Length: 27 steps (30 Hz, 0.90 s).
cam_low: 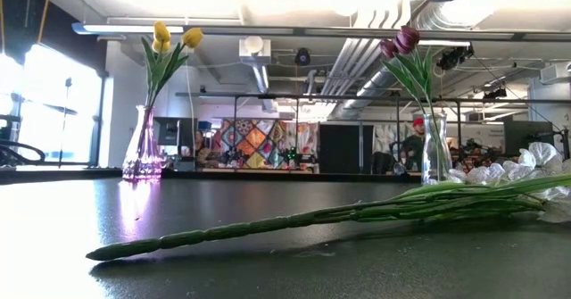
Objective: Sort flowers into vase by color
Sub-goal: Put the top white flower into the bottom transparent bin
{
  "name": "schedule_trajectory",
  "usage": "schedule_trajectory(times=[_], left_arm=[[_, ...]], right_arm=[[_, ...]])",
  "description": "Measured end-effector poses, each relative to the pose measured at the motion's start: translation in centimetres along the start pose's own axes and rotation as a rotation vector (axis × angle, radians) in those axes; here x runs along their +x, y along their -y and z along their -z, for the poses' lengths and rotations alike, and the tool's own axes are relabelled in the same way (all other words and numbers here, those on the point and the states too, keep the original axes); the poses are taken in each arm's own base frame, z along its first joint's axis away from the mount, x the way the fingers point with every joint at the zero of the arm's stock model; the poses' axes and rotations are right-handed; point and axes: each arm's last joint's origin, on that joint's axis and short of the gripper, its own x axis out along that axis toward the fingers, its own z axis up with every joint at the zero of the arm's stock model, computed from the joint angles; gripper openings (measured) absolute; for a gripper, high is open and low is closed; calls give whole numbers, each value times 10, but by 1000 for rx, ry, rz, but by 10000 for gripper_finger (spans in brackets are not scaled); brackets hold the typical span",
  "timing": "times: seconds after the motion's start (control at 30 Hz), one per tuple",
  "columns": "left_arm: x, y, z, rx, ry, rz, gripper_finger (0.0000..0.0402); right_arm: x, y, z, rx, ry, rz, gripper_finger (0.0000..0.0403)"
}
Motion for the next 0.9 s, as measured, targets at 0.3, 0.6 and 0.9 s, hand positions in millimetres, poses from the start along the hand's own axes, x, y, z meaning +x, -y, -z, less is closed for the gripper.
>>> schedule_trajectory(times=[0.3, 0.6, 0.9], left_arm=[[3, -6, 43, 27, 34, 34, 0], [7, -18, 59, 30, 13, 30, 0], [7, -19, 61, 27, -41, 15, 19]], right_arm=[[-6, -9, -2, 27, 97, -41, 235], [-7, -17, -6, 74, 145, -103, 235], [-9, -18, -5, 146, 160, -106, 235]])
